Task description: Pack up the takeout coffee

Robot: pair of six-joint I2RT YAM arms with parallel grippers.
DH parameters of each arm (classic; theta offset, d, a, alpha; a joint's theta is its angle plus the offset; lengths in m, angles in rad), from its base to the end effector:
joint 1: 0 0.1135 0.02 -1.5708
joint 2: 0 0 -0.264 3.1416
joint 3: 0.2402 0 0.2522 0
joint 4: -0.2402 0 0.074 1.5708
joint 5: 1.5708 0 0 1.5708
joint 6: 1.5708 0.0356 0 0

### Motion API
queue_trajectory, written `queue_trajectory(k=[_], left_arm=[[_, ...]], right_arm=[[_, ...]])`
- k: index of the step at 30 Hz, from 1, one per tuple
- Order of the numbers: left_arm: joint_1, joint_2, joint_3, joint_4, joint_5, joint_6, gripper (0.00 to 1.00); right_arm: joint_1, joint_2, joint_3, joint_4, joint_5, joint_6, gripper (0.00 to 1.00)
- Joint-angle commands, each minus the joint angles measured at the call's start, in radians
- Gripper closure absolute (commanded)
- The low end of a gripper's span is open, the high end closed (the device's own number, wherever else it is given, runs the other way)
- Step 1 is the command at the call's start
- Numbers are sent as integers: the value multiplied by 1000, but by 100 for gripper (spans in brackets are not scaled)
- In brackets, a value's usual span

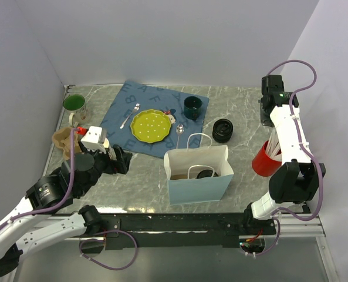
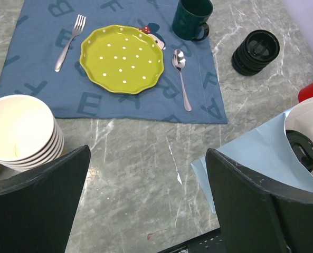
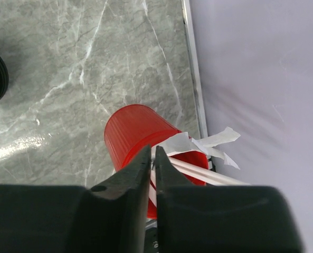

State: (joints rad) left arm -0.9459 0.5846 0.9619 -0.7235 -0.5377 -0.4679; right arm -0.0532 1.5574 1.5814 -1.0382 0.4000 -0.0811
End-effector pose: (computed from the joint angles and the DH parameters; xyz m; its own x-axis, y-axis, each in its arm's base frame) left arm 0.0755 -0.0736 0.3697 -0.3642 -0.1572 -0.9179 0.2806 0.9213 -0.2691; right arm 0.3151 -0.0307 0.3527 -0.8657 -0.0286 -0.4998 0.1849 0.9095 -0.3724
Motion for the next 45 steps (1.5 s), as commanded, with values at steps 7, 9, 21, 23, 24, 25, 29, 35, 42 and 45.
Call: queue_trajectory(k=[7,9,21,23,24,25,29,35,42,45], left_arm=[[1,-28,28,24,-41,38,3],[1,-28,28,27,-41,41,3],[1,0,55,52,-9,38,3],[1,-2,60,53,-1,37,3],[1,0,63,50,2,32,3],[2,1,66,47,8,29,3],[1,-3,80,26,15,12,3],[1,-37,93,16,36,-29,3],[1,-48,135,13,27,-74,3],[1,-31,155,13,35,-57,3]], right_arm=[[-8,-34,86,-25,-35,4,100],[-5,-39,109,-31,-35,9,100],[7,-31,388,-174,14,60,100],[16,-39,402,-183,42,69,100],[21,-42,410,-193,55,73,100],[27,-46,414,-201,68,76,100],[45,-83,423,-206,118,73,100],[159,-123,531,-191,236,60,100],[367,-94,822,-215,347,37,100],[490,-138,812,-120,301,-11,100]])
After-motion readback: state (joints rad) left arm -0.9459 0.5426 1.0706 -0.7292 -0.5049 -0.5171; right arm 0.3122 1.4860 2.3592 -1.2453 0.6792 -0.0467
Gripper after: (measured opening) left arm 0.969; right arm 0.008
